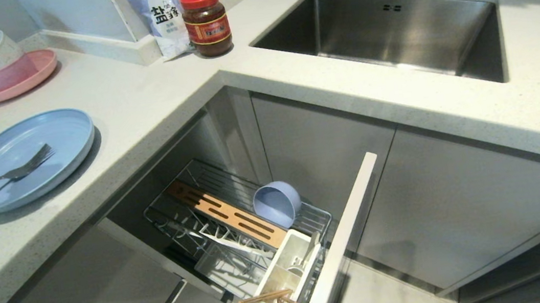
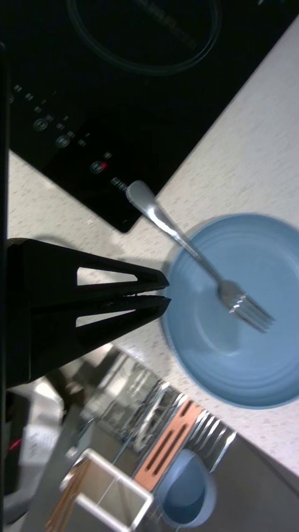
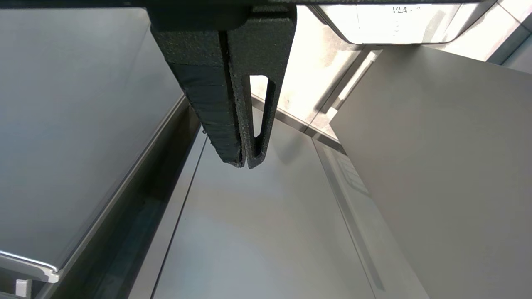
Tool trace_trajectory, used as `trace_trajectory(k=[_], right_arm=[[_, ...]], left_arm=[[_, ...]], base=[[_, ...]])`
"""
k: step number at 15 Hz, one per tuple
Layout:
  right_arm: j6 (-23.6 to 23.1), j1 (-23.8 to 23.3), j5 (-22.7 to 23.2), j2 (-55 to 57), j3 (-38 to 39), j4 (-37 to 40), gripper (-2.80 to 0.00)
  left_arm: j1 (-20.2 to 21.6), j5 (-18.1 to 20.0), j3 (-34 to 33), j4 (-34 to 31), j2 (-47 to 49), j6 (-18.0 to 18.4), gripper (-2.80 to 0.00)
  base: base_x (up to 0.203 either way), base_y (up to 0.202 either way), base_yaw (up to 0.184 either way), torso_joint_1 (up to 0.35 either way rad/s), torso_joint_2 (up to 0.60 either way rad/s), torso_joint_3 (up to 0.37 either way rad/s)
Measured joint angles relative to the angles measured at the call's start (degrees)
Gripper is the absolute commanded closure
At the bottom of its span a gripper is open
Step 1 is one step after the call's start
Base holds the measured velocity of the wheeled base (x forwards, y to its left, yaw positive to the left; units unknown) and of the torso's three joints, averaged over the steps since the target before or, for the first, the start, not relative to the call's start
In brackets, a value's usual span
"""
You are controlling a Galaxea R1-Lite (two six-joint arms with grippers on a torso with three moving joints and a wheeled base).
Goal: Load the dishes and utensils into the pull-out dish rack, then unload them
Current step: Pick up the fork and place it in the cupboard
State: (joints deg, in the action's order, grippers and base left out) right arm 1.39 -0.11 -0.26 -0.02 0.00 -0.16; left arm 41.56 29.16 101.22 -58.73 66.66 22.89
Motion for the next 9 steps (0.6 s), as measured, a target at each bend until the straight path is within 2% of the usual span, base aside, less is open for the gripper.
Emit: trace_trajectory(k=[3,9], right_arm=[[0.01,-0.02,-0.01,0.0,0.0,0.0,0.0],[0.01,-0.05,0.0,0.0,0.0,0.0,0.0]], left_arm=[[0.0,0.11,7.09,-8.57,6.01,0.81,0.0],[-0.43,-0.48,8.9,-5.87,14.11,2.29,0.0]], base=[[0.0,0.0,0.0,0.0,0.0,0.0],[0.0,0.0,0.0,0.0,0.0,0.0]])
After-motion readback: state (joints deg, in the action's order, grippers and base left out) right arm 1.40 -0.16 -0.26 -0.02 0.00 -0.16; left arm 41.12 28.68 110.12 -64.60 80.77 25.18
